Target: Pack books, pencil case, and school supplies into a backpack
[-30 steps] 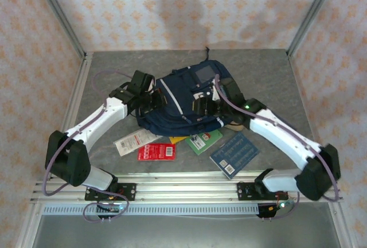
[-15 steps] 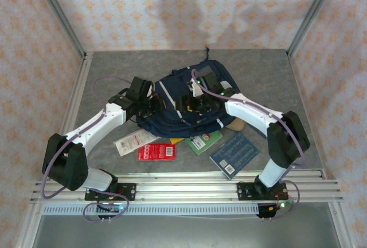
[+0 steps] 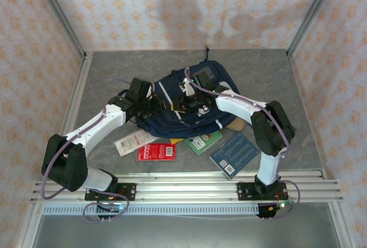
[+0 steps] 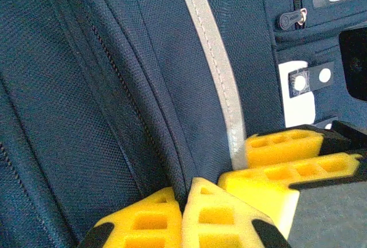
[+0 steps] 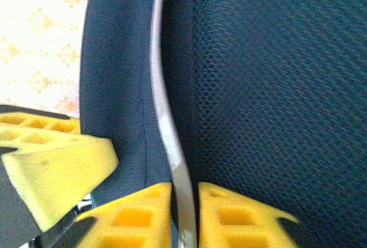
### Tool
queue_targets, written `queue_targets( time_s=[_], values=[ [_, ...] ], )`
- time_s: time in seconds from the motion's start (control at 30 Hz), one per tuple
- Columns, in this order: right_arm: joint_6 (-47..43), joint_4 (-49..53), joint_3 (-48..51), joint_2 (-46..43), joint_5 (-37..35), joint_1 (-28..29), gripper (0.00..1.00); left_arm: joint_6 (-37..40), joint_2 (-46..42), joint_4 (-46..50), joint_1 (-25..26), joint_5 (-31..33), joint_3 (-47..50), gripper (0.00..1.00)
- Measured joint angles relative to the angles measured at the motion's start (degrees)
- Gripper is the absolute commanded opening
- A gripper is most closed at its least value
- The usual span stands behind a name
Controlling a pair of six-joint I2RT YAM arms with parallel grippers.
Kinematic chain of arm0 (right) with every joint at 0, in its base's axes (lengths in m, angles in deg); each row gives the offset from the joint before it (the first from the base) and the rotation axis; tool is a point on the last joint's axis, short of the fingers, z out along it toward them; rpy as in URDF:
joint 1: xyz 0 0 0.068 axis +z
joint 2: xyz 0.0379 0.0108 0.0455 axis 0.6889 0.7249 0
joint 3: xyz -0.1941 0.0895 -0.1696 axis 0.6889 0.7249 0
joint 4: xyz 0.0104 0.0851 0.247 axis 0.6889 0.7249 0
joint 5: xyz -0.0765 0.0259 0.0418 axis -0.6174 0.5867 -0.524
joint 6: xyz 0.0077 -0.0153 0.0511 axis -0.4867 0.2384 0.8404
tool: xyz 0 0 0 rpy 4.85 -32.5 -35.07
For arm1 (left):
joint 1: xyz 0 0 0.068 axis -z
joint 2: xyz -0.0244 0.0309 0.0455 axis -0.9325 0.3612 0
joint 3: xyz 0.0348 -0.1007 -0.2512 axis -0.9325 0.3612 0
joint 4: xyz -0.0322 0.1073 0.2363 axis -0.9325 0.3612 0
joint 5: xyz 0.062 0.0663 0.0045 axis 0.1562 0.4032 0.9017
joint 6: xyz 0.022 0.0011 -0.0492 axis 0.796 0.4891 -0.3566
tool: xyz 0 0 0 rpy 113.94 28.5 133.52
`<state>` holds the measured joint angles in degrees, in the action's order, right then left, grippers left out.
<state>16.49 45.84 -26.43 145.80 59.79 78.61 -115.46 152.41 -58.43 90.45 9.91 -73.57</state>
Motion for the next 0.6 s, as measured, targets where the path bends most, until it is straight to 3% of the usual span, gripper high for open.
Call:
queue_targets(
  time_s=[0.07,0.3,0.37,0.5,0.6],
  values=[
    [0.4,-0.7,0.0,0.0,0.0,0.0,0.00,0.2,-0.1,0.1,0.0,0.1,0.0,0.02],
    [3.0,-1.2,0.0,-2.2,-4.6,-0.2,0.00,1.9,-4.5,2.2,-1.2,-0.8,0.0,0.46],
    [4.7,-1.5,0.0,-3.3,-7.0,-0.3,0.00,2.5,-7.3,3.1,-1.2,-1.0,0.0,0.52],
    [9.2,-2.1,-0.1,-5.9,-13.2,-0.7,0.00,4.1,-11.6,4.7,-0.7,-1.2,0.0,0.53],
    [11.8,-1.1,-1.8,-6.2,-16.8,-1.0,0.00,5.9,-13.9,4.9,2.5,0.0,0.9,0.52]
  ],
)
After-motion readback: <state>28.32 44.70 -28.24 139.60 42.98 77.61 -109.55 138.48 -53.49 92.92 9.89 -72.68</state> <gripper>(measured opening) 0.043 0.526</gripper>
